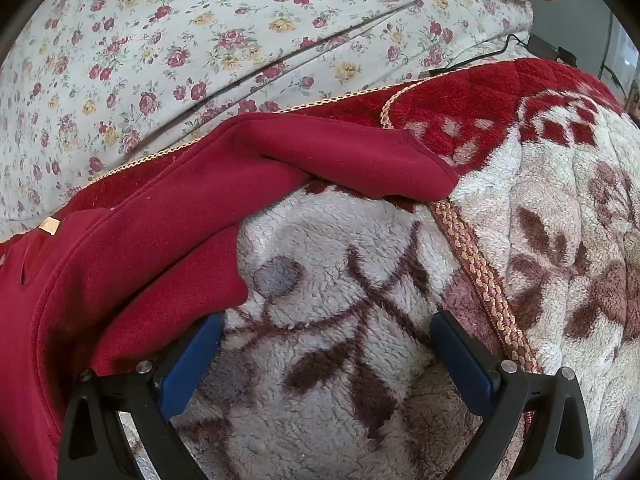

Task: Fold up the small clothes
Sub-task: 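Grasp the red sweatshirt with both grippers and lift it off the blanket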

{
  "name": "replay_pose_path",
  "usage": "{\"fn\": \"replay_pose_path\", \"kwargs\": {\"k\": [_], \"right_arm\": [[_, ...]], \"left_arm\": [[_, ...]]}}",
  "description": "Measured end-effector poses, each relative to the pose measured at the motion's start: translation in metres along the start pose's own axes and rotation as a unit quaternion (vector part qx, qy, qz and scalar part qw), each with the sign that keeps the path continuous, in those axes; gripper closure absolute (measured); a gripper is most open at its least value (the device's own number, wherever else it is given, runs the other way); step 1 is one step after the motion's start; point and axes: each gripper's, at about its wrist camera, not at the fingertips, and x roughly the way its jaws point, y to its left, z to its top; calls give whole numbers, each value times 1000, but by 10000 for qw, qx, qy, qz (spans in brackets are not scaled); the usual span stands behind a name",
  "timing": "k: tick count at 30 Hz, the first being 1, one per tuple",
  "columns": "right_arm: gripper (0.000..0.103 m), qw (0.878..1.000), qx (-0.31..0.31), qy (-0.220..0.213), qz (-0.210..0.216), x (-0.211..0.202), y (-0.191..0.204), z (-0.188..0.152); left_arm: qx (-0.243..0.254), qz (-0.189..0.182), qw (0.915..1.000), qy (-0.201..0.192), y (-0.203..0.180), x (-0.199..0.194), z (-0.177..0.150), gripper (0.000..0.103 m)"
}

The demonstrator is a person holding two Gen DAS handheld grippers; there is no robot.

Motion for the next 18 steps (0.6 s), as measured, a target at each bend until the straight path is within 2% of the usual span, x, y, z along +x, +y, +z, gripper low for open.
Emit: {"fn": "replay_pose_path", "kwargs": {"k": [18], "right_arm": [[0, 10000, 1, -6, 0, 0, 1, 1]], "left_arm": [[13, 49, 10000, 23, -3, 1, -1, 13]]}}
